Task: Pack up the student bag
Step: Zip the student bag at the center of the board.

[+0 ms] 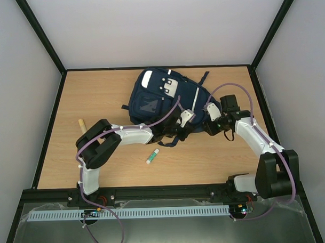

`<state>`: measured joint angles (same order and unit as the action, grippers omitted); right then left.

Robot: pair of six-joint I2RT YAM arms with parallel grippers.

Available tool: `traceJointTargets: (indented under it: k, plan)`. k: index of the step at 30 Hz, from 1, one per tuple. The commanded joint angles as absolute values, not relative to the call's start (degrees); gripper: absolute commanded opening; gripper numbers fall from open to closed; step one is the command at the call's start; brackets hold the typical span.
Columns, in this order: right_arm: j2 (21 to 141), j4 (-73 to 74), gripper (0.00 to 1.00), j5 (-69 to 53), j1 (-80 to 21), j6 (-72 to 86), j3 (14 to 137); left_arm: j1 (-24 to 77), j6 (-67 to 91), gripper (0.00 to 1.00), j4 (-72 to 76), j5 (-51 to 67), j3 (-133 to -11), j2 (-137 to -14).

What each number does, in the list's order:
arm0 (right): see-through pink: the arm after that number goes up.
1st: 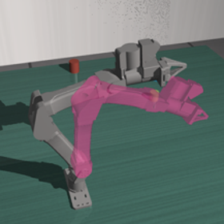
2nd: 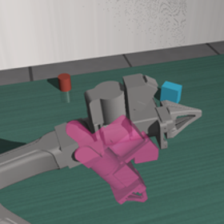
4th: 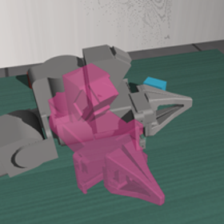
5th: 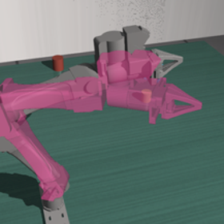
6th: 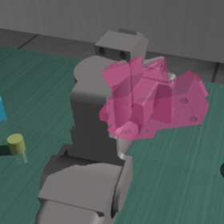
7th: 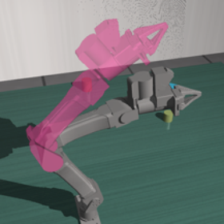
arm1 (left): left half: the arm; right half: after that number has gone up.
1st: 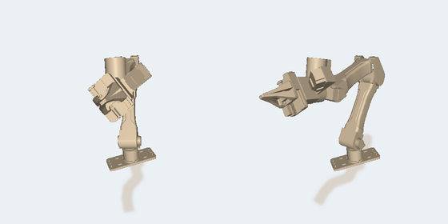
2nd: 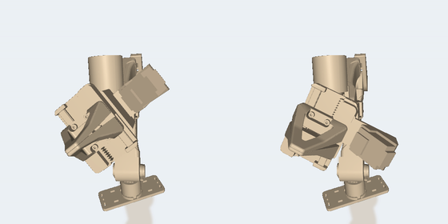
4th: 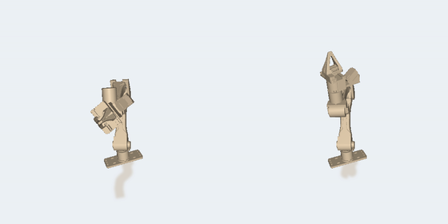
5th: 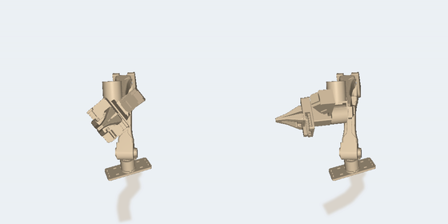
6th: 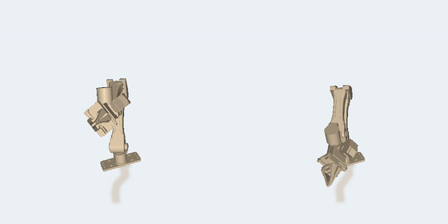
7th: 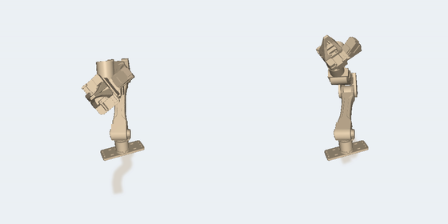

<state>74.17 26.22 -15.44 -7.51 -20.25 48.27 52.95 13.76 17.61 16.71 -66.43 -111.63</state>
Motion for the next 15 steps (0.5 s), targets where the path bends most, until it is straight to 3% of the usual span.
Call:
traceJointTargets:
  k: [1,7,15]
  plan:
    - [76.6,24.6,0.36,-18.2,-7.3,-18.6,48.8,52.9,14.2,0.02,20.6,18.5,-67.1,-109.0]
    - [78.7,21.1,0.33,-17.8,-7.3,-17.8,48.0,52.9,14.5,0.02,20.1,18.6,-67.2,-108.4]
    - [78.7,21.2,0.07,-16.2,-7.3,-17.5,48.4,52.9,14.3,0.02,19.6,18.0,-67.0,-107.9]
